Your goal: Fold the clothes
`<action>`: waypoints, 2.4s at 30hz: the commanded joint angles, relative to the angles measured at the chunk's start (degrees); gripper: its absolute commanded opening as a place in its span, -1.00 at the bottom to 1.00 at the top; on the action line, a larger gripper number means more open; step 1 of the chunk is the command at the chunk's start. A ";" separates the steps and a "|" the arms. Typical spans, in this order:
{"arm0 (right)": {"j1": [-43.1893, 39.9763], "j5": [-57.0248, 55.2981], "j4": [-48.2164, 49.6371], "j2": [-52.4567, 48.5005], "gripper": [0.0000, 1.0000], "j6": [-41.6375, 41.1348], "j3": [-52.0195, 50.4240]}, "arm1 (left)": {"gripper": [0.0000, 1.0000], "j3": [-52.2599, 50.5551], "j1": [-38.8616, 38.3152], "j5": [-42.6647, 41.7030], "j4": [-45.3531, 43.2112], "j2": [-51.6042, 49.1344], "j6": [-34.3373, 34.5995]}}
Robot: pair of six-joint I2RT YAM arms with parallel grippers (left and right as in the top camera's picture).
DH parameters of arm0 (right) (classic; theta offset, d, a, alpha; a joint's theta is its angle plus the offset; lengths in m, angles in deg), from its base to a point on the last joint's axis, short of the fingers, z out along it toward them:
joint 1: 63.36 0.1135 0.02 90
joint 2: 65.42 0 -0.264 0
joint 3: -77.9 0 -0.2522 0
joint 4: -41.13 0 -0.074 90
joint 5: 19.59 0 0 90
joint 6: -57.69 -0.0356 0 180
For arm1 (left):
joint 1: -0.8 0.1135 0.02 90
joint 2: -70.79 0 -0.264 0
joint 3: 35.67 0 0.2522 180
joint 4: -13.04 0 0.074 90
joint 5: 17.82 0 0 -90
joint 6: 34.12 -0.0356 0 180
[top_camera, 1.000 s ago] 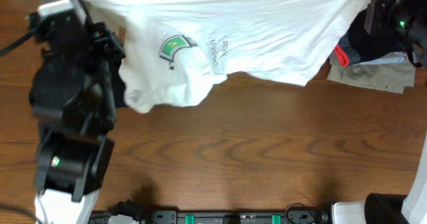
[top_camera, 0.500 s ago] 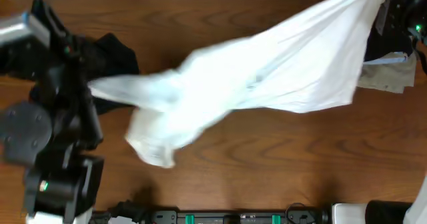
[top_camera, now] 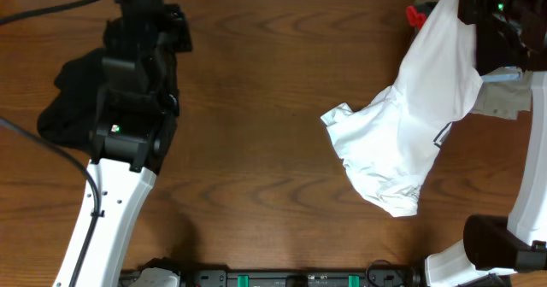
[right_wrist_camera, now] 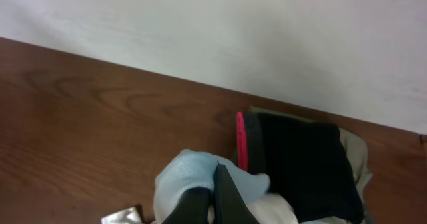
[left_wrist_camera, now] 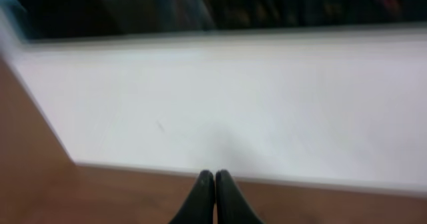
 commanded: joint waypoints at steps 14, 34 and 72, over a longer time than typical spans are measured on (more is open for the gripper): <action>-0.42 1.01 -0.85 -0.35 -0.97 0.81 0.74 | -0.14 0.59 -8.39 -38.51 29.53 -10.93 -10.03; -0.42 1.20 -2.19 -0.35 -0.97 0.81 0.74 | 0.44 0.59 -31.21 -35.47 26.62 -33.03 -22.47; -0.81 1.18 -2.82 -0.59 -0.94 0.85 0.74 | 0.43 0.59 -34.60 -20.85 10.80 -43.91 -34.07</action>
